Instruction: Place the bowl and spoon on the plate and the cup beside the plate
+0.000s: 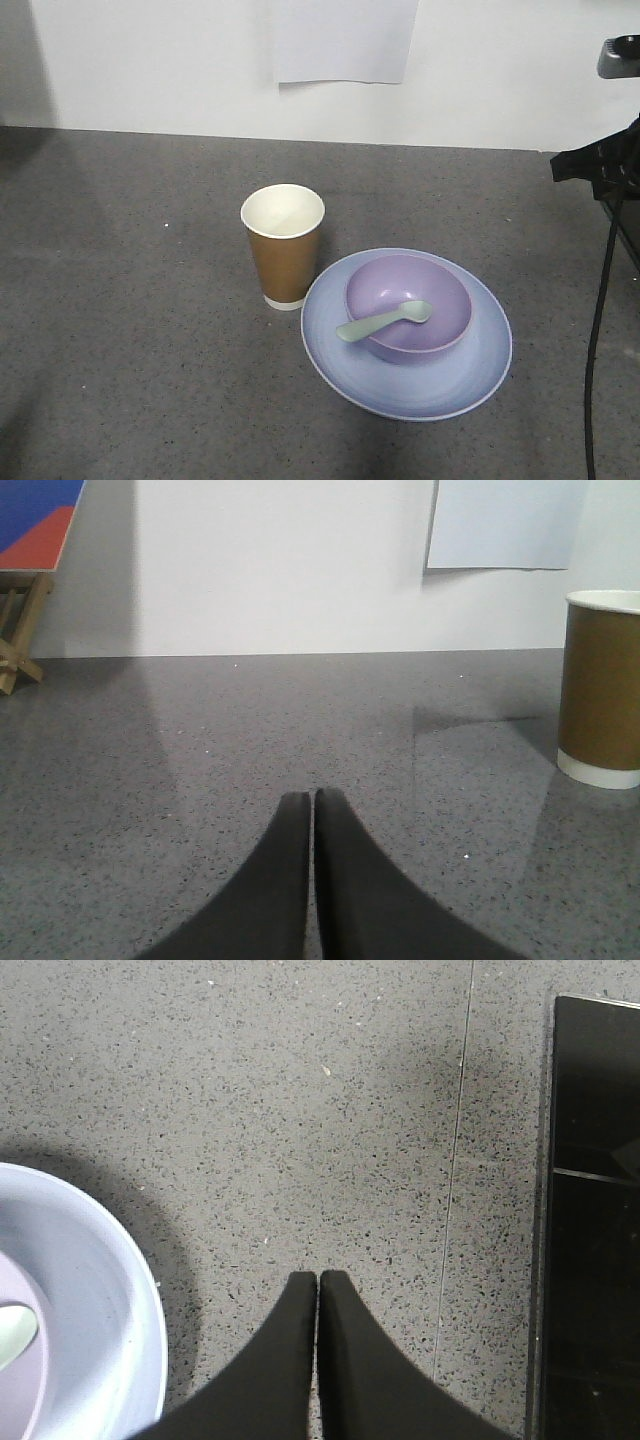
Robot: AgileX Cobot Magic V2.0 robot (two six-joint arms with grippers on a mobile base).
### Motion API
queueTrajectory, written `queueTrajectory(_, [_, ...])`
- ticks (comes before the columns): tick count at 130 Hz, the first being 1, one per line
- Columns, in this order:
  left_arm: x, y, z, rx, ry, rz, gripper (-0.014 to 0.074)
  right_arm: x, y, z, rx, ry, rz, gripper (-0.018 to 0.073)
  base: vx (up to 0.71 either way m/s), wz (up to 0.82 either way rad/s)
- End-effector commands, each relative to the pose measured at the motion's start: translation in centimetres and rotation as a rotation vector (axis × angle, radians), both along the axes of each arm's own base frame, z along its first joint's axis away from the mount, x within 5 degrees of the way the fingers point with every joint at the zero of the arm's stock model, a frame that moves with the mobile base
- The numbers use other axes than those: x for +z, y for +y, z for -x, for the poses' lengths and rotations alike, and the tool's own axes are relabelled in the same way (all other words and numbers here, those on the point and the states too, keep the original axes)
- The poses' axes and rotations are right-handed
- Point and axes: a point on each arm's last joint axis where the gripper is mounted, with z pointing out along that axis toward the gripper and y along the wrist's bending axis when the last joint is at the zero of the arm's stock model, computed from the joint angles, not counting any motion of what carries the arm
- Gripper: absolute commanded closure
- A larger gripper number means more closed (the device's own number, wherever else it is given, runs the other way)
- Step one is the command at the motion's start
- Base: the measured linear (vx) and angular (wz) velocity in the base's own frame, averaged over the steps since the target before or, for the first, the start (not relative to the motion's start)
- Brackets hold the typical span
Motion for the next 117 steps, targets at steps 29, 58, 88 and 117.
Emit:
queueTrajectory(29, [0.4, 0.0, 0.1, -0.004, -0.076, 0.017, 0.0604, 2.3, -0.2, 0.4, -0.007, -0.111, 0.005, 0.0565, 0.0, 0.0])
queueTrajectory(58, [0.4, 0.0, 0.1, -0.004, -0.076, 0.017, 0.0604, 2.3, -0.2, 0.4, -0.007, -0.111, 0.005, 0.0565, 0.0, 0.0])
queueTrajectory(88, [0.4, 0.0, 0.1, -0.004, -0.076, 0.017, 0.0604, 2.3, -0.6, 1.4, -0.004, -0.163, 0.053, 0.0565, 0.0, 0.0])
queueTrajectory(117, [0.4, 0.0, 0.1, -0.004, -0.076, 0.017, 0.0604, 1.3, -0.9, 6.5, 0.028, -0.395, 0.137, 0.0564, 0.0, 0.0])
